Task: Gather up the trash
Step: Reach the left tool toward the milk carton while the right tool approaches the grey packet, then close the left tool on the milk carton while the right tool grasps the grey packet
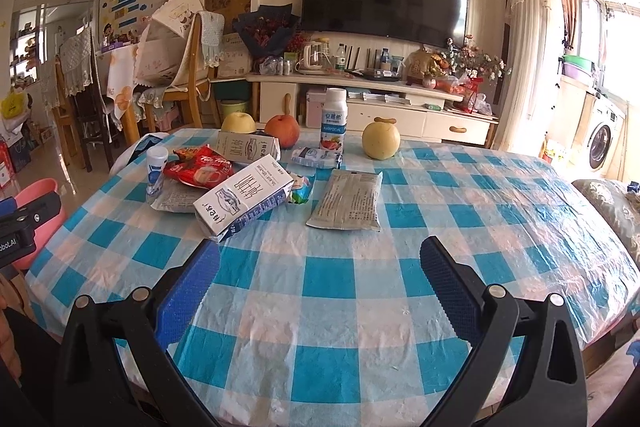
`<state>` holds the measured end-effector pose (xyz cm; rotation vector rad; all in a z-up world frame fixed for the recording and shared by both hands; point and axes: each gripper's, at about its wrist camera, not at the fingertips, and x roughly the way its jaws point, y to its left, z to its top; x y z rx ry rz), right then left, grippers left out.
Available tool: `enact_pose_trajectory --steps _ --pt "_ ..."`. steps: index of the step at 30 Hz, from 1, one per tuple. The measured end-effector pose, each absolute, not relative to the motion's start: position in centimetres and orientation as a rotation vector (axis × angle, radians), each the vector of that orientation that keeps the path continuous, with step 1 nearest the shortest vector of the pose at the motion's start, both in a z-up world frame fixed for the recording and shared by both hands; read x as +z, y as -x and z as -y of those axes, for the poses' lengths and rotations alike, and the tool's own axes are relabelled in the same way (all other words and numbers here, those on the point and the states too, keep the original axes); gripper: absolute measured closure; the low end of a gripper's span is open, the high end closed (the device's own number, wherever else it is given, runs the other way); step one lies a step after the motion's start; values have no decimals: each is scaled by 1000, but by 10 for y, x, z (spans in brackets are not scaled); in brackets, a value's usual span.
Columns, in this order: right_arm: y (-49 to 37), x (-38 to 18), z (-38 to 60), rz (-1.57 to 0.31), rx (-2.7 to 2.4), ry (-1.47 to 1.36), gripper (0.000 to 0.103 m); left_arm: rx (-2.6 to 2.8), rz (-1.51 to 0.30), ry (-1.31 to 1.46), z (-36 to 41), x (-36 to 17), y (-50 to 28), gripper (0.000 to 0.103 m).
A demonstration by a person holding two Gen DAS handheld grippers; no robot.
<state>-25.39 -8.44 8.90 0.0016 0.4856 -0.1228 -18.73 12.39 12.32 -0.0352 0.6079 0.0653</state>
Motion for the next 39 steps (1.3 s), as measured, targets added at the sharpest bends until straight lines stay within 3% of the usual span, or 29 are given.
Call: enact_pose_trajectory --steps 20,39 --pt "215 67 115 -638 -57 -144 4 -44 -630 -44 -109 96 158 4" --pt "129 44 207 -749 -179 -401 4 -273 -620 -317 -27 67 105 4"
